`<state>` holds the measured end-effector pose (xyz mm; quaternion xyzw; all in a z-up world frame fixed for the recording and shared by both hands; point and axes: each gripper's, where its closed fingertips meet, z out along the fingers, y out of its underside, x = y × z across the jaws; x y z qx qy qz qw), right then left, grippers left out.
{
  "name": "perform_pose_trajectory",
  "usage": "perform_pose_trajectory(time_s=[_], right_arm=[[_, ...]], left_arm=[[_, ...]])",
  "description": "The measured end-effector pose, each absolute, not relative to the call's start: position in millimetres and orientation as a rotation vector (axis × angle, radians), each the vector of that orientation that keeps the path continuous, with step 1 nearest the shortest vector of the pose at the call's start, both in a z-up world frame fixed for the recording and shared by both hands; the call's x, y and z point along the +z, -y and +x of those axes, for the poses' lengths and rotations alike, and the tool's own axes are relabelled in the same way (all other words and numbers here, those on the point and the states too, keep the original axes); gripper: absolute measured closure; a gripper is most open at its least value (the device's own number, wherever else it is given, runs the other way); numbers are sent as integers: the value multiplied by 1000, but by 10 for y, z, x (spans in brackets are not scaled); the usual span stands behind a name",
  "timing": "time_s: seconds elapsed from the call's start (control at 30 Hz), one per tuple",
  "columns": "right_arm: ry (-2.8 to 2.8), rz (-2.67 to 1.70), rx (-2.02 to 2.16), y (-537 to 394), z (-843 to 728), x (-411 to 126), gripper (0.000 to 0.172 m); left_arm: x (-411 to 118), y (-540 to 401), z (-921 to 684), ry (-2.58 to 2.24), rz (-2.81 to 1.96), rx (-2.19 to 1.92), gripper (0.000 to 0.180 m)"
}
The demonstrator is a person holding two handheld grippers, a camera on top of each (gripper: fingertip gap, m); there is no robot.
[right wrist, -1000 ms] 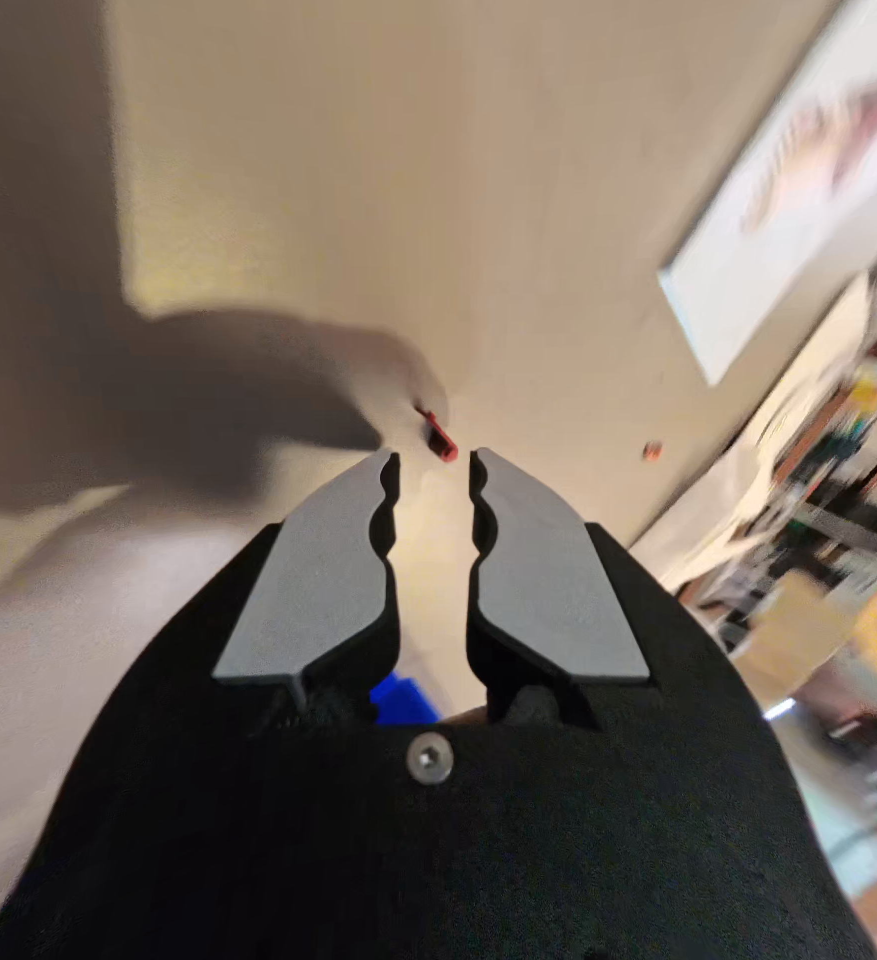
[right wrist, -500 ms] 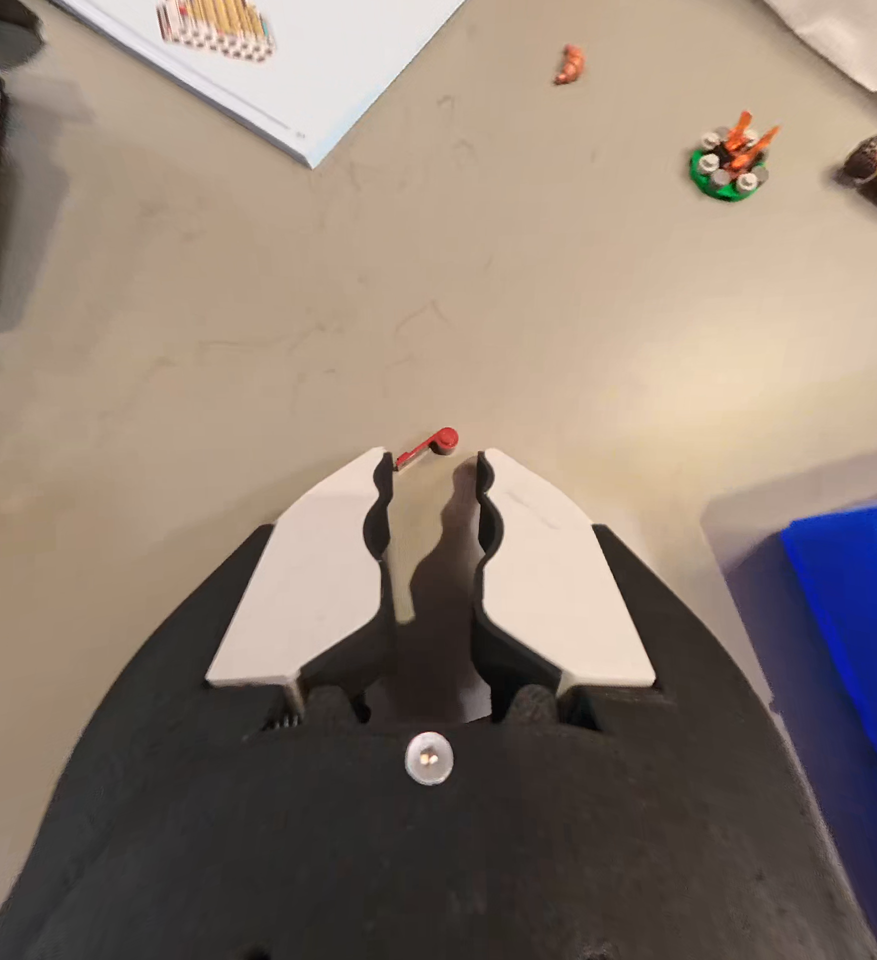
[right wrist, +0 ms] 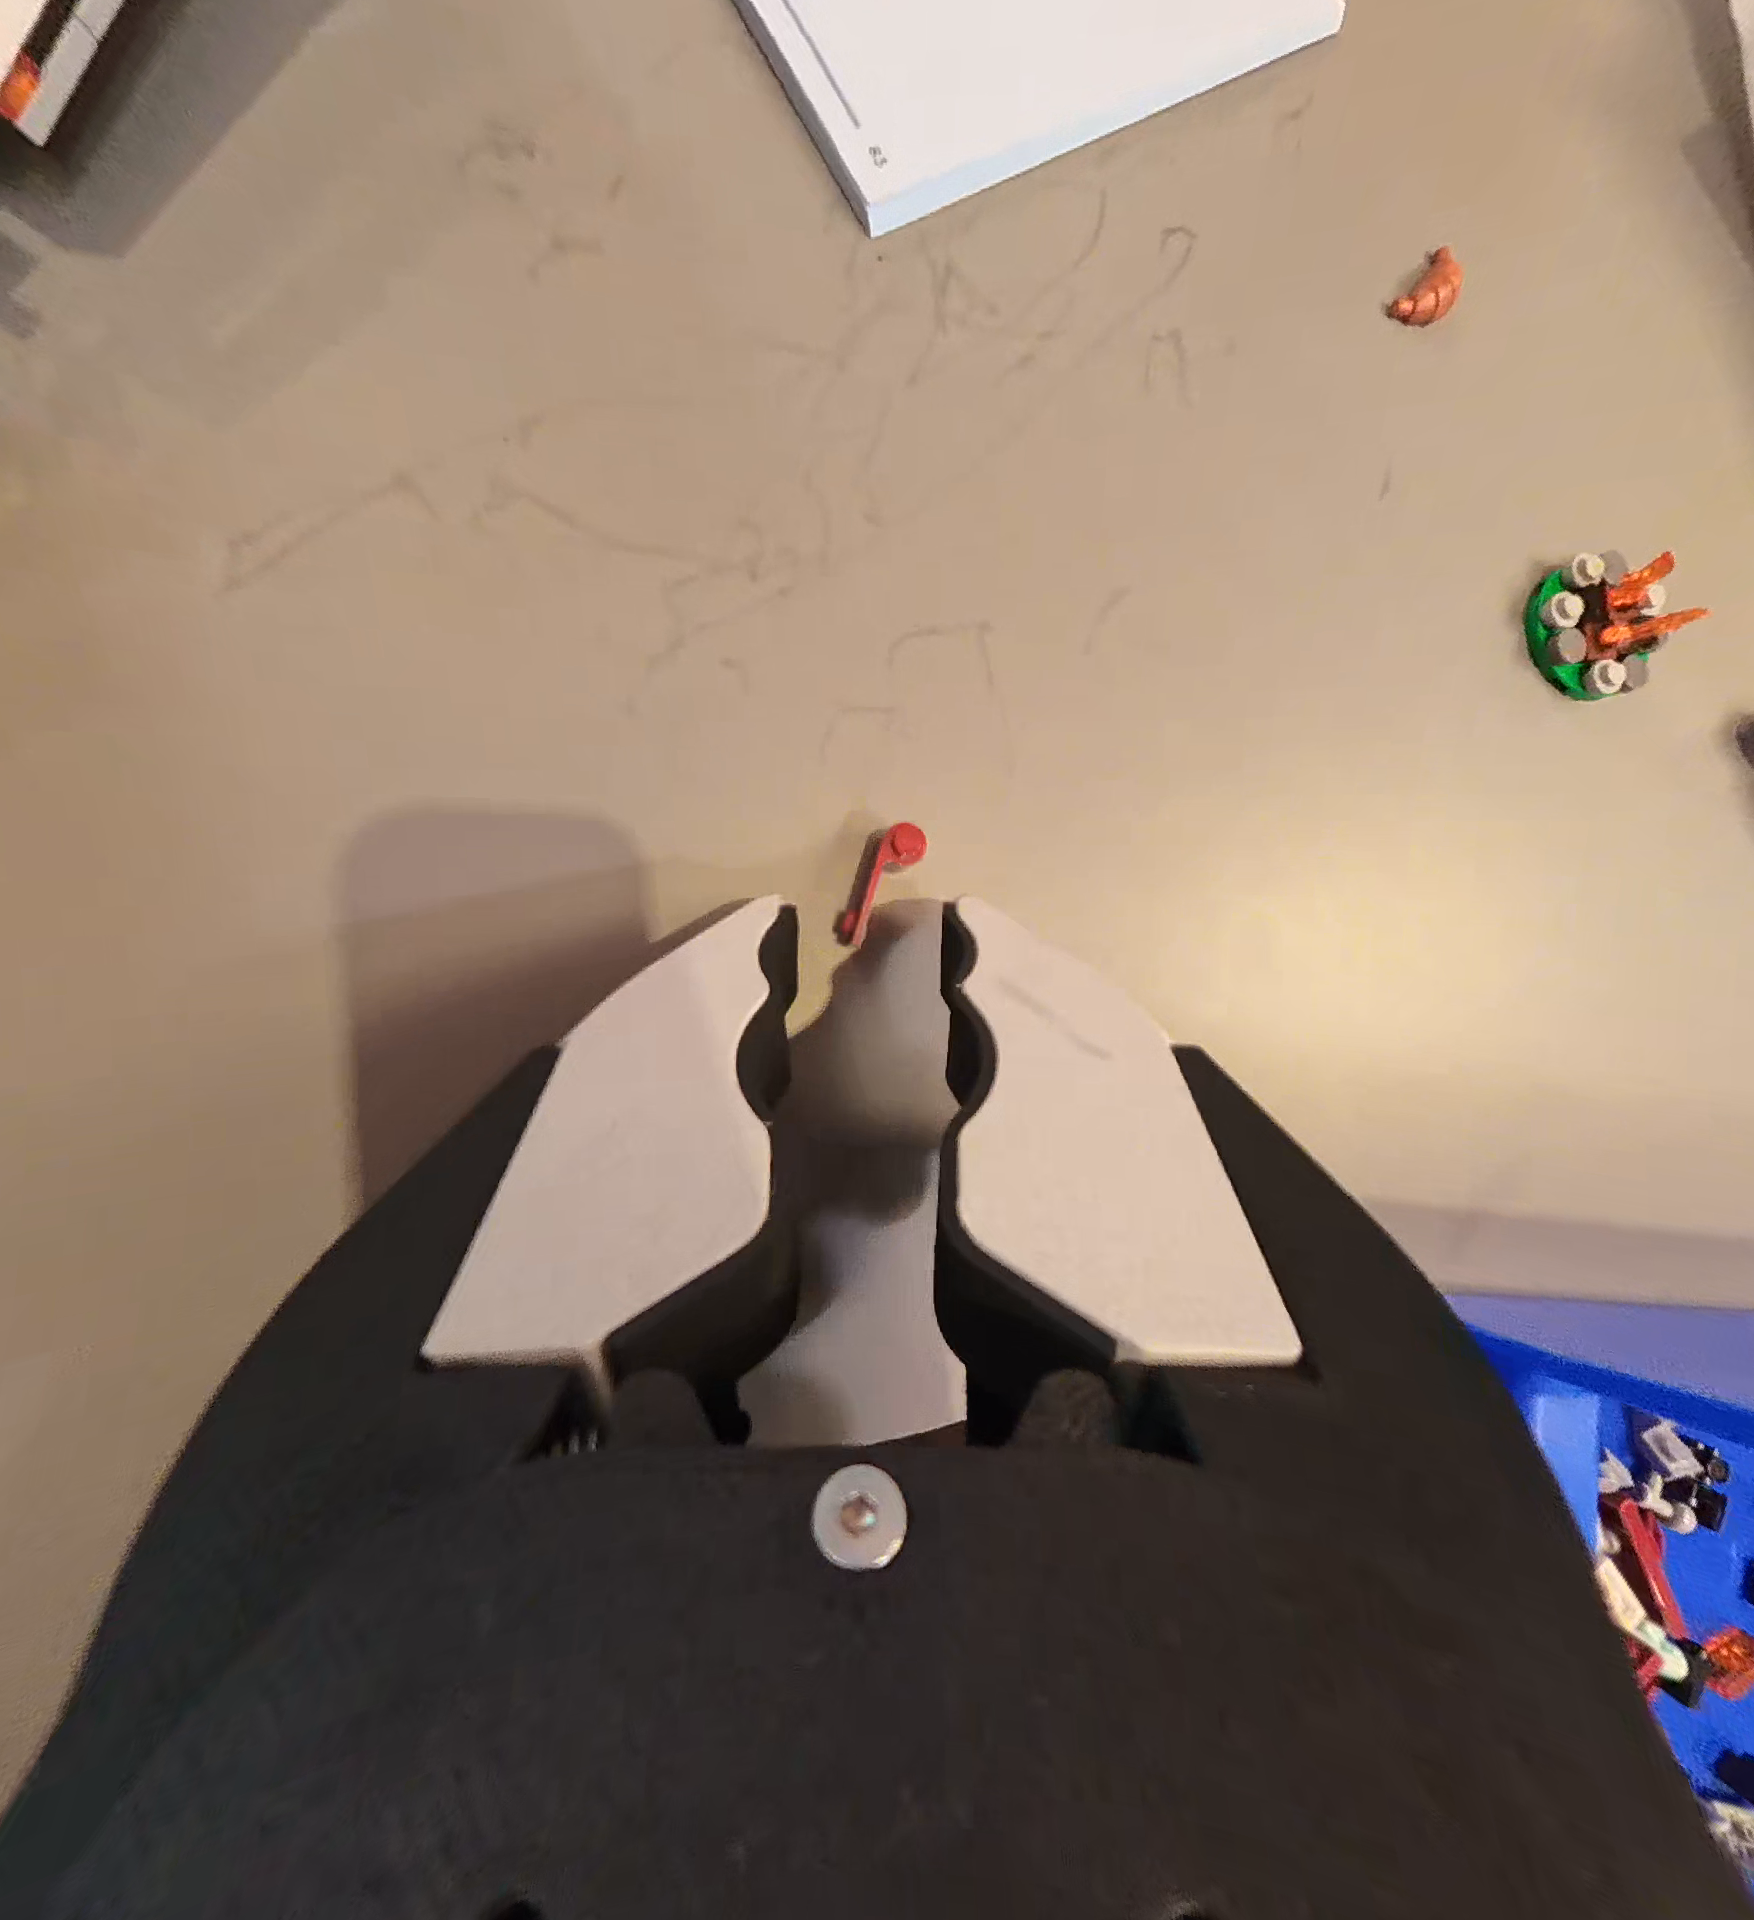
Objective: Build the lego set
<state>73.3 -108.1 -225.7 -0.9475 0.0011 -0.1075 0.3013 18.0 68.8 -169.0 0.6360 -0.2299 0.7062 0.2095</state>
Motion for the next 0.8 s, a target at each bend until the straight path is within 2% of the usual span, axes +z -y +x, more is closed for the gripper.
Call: perform_pose_trajectory(time_s=[0.13, 0.2, 0.23, 0.8], right_arm=[[-42, -2513, -270, 1002, 762, -2265, 147], [-31, -2521, -271, 980, 784, -2282, 162], [-9, -2519, -279, 964, 790, -2282, 164], [683, -2002, -77, -414, -63, -1600, 165]], left_arm=[[-1690, -690, 179, 640, 1769, 1964, 128], [-1690, -689, 179, 642, 1769, 1965, 128], [-1689, -689, 178, 643, 1768, 1964, 128], [-1682, -650, 176, 637, 1750, 1953, 128]])
